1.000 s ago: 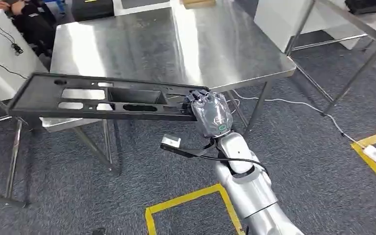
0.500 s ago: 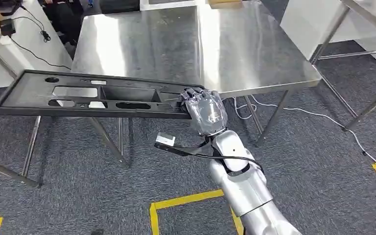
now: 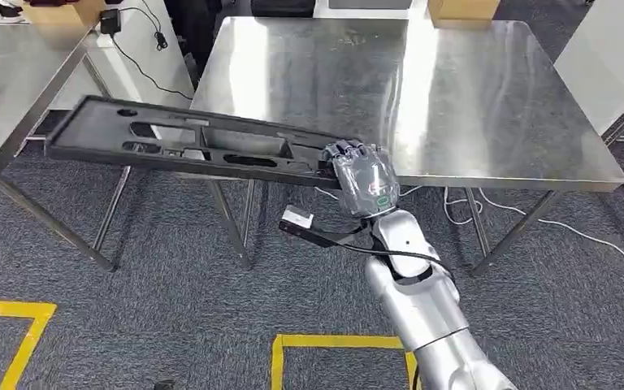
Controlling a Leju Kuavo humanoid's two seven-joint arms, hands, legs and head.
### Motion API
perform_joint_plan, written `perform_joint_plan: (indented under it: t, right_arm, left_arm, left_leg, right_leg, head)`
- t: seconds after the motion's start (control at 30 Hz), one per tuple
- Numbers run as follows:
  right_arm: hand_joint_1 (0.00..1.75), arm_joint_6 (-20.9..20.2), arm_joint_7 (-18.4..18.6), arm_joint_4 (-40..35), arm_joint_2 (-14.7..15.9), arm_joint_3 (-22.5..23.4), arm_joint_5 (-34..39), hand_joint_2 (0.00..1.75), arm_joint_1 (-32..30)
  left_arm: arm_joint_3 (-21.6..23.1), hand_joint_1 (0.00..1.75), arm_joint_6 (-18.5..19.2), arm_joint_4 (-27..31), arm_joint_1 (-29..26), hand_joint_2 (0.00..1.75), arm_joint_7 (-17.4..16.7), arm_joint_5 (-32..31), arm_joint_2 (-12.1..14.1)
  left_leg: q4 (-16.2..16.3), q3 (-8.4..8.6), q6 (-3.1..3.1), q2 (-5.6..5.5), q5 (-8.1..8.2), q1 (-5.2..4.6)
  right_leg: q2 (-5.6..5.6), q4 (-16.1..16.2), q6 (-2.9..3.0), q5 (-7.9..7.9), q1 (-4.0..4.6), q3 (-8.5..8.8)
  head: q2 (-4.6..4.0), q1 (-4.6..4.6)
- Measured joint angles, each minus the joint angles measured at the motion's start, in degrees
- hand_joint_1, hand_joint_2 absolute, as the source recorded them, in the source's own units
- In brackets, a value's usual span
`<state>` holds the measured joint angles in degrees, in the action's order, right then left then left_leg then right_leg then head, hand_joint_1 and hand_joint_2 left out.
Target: Take the parts from the cabinet and place them on the table.
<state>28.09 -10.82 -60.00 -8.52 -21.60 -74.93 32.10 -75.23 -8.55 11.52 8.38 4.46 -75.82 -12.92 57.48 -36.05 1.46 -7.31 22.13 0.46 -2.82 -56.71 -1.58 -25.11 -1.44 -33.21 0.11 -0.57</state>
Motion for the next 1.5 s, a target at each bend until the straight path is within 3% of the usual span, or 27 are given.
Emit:
perform_joint_plan:
  t: [0.03, 0.07, 0.1, 0.13, 0.17, 0.23, 0.27, 0.3, 0.33, 0.4, 0.43, 0.47, 0.53, 0.7, 0.77, 1.03, 1.5]
  right_arm:
    - [1.71, 0.02, 0.02, 0.11, -0.07, 0.07, 0.0, 1.75, 0.12]
    - [1.71, 0.02, 0.24, 0.17, -0.15, 0.11, -0.11, 1.75, 0.3]
    - [1.71, 0.11, 0.74, 0.22, -0.15, 0.33, -0.35, 1.75, 0.62]
    - [1.71, 0.35, 1.2, 0.41, -0.09, 0.78, -0.26, 1.75, 1.05]
    - [1.71, 0.63, 1.33, 0.99, 0.31, 1.56, 0.22, 1.75, 2.0]
    - [1.71, 1.4, 1.79, 3.42, 1.8, 3.96, 0.15, 1.75, 4.76]
    - [1.71, 1.68, 2.4, 5.43, 2.68, 5.3, -0.56, 1.75, 6.46]
    - [1.71, 2.01, 2.54, 7.48, 3.52, 6.5, -0.94, 1.75, 8.33]
    - [1.71, 2.38, 2.54, 10.09, 4.55, 8.05, -1.05, 1.75, 10.69]
    - [1.71, 2.45, 2.47, 15.35, 6.55, 11.27, -1.01, 1.75, 15.34]
    - [1.71, 2.54, 2.29, 17.47, 7.39, 12.68, -0.94, 1.75, 17.1]
    - [1.71, 2.84, 2.36, 19.22, 8.31, 13.8, -0.96, 1.75, 18.67]
    - [1.71, 3.15, 3.82, 22.92, 10.03, 15.84, -1.01, 1.75, 20.58]
    - [1.71, 4.28, 6.84, 29.02, 13.42, 19.97, -2.2, 1.75, 22.39]
    - [1.71, 4.46, 7.78, 30.57, 14.34, 20.92, -2.75, 1.75, 22.54]
    - [1.71, 4.48, 9.36, 33.7, 15.78, 22.84, -3.56, 1.75, 22.9]
    - [1.71, 3.37, 10.32, 37.03, 18.8, 26.1, -4.76, 1.75, 23.21]
  left_arm:
    - [-0.02, 0.0, 0.0, 0.0, -0.2, 1.75, 0.0, 0.0, 0.0]
    - [-0.02, 0.0, 0.0, 0.0, -0.3, 1.75, 0.0, -0.02, 0.02]
    - [-0.04, 0.0, -0.02, 0.0, -0.33, 1.75, 0.0, -0.07, 0.18]
    - [-0.04, 0.0, -0.02, 0.0, -0.26, 1.75, 0.0, -0.3, 0.09]
    - [-0.04, 0.0, -0.02, 0.0, -0.15, 1.75, -0.02, -0.48, 0.09]
    - [-0.02, 0.0, -0.11, 0.0, 0.01, 1.75, -0.2, -0.79, 0.04]
    - [-0.02, 0.0, -0.11, 0.0, 0.0, 1.75, -0.17, -0.98, 0.04]
    - [-0.04, 0.0, -0.15, 0.0, -0.05, 1.75, -0.15, -1.07, 0.04]
    - [-0.04, 0.0, -0.26, 0.0, -0.1, 1.75, 0.24, -1.14, 0.04]
    - [-0.04, 0.0, -0.35, 0.0, -0.05, 1.75, 1.59, -1.16, 0.09]
    - [-0.04, 0.0, -0.35, 0.0, -0.01, 1.75, 1.92, -1.16, 0.15]
    - [-0.04, 0.0, -0.35, 0.0, 0.04, 1.75, 2.21, -1.16, 0.17]
    - [-0.04, 0.0, -0.44, 0.0, 0.02, 1.75, 2.95, -1.22, 0.04]
    - [-0.04, 0.0, -1.31, 0.0, 0.19, 1.75, 3.39, -1.66, -0.13]
    - [-0.04, 0.0, -1.4, 0.0, 0.2, 1.75, 3.32, -1.75, -0.15]
    - [-0.04, 0.0, -1.46, 0.0, 0.32, 1.75, 3.17, -1.86, -0.17]
    - [-0.46, 0.0, -1.73, 0.0, 0.41, 1.75, 3.67, -1.9, -0.18]
  left_leg:
    - [-0.17, -0.07, -0.27, -0.2, -0.08, 0.26]
    - [-0.09, -0.29, -0.68, -0.62, -0.02, 0.34]
    - [0.61, -0.36, -0.85, 1.03, 0.43, 0.54]
    - [2.74, -1.29, -1.07, 4.05, 1.92, 0.24]
    - [7.18, -3.42, -1.42, 6.05, 4.4, 0.4]
    - [16.57, -8.24, -1.86, 7.14, 8.24, 0.75]
    - [18.86, -9.47, -1.97, 7.21, 8.49, 0.89]
    - [18.32, -9.33, -1.96, 7.24, 7.5, 0.94]
    - [14.82, -7.68, -1.81, 7.29, 5.16, 0.97]
    - [3.69, -1.94, -0.99, 7.62, -0.04, 0.92]
    - [1.11, -0.34, -0.65, 8.03, 0.49, 0.58]
    - [0.86, -0.43, -0.47, 7.91, 0.38, 0.31]
    - [0.69, -0.4, -1.25, 7.85, 0.13, 0.21]
    - [0.76, -0.59, -0.71, 7.12, 0.18, -0.57]
    - [0.76, -0.71, -0.54, 7.1, 0.15, -0.65]
    - [0.76, -0.73, 0.11, 7.11, 0.02, -0.87]
    - [0.75, -0.71, 0.16, 7.09, -0.01, -0.83]
  right_leg:
    - [0.35, -0.1, 0.33, 0.01, 0.24, 0.04]
    - [0.86, 0.13, 0.87, 0.21, -0.07, 0.15]
    - [1.3, 0.37, 1.21, 0.38, -0.43, 0.34]
    - [1.43, 0.4, 1.83, 0.25, -0.41, 0.45]
    - [1.97, 0.39, 2.11, 0.1, -0.3, 0.5]
    - [3.09, 0.35, 2.22, -0.01, 0.04, 0.48]
    - [3.47, 0.34, 2.23, -0.04, 0.11, 0.51]
    - [3.8, 0.34, 2.22, -0.06, 0.13, 0.55]
    - [3.92, 0.32, 2.2, -0.07, 0.15, 0.6]
    - [4.17, 0.32, 1.92, -0.25, 0.21, 0.9]
    - [4.36, 0.36, 1.72, -0.35, 0.39, 0.91]
    - [4.47, 0.33, 1.45, -0.43, 0.95, 0.76]
    - [4.48, -0.03, 1.43, -0.62, 1.48, 0.65]
    - [5.1, 0.41, 1.22, -0.52, 1.28, 0.74]
    - [5.09, 0.59, 0.59, -0.36, 1.21, 0.73]
    - [5.09, 0.69, 0.33, -0.19, 1.02, 0.71]
    - [5.15, 0.67, 0.32, -0.19, 0.96, 0.67]
  head:
    - [0.0, -0.02]
    - [0.0, 0.04]
    - [0.0, -0.02]
    - [0.0, -0.63]
    - [0.0, -0.79]
    - [0.0, -0.74]
    - [0.0, -0.76]
    - [0.0, -0.7]
    - [0.0, -0.81]
    - [0.0, -0.79]
    - [0.0, -0.65]
    - [0.0, -0.57]
    - [0.0, -0.33]
    - [0.0, -0.33]
    - [0.0, -0.35]
    - [0.0, -0.37]
    - [0.0, -0.37]
